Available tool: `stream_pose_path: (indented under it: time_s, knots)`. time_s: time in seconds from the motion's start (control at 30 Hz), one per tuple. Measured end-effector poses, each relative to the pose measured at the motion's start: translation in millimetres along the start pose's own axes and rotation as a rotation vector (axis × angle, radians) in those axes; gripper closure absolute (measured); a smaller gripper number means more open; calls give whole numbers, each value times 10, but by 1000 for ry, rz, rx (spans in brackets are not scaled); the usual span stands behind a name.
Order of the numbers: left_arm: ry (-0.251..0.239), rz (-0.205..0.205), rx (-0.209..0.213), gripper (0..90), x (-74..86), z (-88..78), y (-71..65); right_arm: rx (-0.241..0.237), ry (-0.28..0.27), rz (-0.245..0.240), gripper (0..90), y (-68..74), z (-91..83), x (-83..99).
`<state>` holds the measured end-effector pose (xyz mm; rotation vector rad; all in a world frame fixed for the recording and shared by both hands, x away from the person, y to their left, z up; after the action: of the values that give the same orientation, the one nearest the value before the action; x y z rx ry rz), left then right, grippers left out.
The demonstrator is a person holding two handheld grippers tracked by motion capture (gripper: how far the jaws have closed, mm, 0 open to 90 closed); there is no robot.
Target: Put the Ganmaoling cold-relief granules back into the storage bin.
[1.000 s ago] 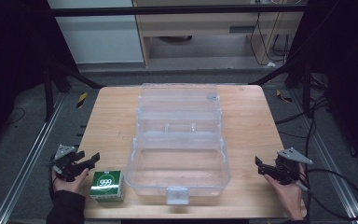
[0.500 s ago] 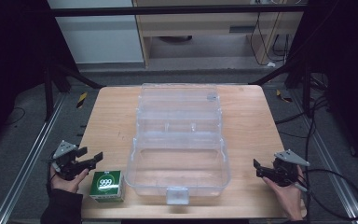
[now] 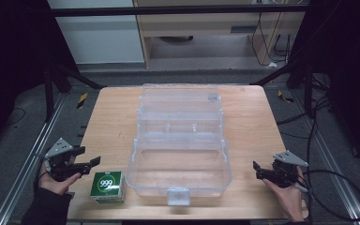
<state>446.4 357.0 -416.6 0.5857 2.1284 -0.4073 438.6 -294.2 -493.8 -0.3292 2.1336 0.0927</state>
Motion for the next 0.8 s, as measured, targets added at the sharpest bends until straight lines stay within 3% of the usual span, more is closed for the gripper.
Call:
stream_pose_path:
  time_s: [0.17,0.27,0.53,0.8]
  knots:
    - [18,51,56,168,-96,-64,-44,-3,0,-2,65,2,2,1]
    - [57,98,85,159,-146,-81,-88,-5,0,-5,63,5,3,2]
    - [154,193,130,132,-233,-57,-191,-10,8,-8,59,14,10,4]
    - [221,299,167,114,-319,-46,-278,-13,13,-16,55,19,16,7]
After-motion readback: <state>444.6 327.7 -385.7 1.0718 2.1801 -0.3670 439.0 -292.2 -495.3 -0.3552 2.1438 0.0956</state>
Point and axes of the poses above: each handheld gripper's, and its own axes: z roughly forward along the jaws, x roughly out of its underside, y roughly to its left, the point moved 1 cm from there along z, roughly forward along the jaws, and after that the axes turned 2 degrees about -z, right-handed, at the moved point
